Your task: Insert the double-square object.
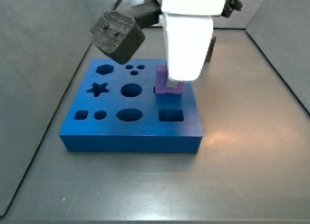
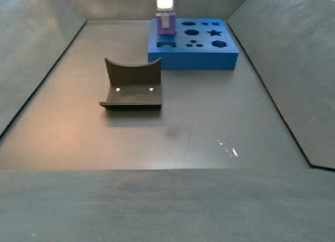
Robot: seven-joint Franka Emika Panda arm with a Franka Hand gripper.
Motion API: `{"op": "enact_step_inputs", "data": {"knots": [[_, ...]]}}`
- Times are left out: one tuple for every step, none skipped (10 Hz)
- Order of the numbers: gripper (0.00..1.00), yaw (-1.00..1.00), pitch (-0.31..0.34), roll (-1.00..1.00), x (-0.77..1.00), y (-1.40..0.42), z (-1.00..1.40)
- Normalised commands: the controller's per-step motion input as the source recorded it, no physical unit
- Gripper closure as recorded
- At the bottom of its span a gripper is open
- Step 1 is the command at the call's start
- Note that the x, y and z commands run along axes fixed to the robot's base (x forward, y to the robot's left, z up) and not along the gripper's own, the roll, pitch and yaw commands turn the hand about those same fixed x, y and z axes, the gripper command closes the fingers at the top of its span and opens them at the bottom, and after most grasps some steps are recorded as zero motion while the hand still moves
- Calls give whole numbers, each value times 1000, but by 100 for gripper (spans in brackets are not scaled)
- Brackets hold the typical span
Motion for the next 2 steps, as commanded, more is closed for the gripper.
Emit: {"op": "enact_step_inputs", "data": {"knots": [[100, -63, -43, -106, 89, 29, -169], [100, 0, 3, 0, 0, 0, 0]]}}
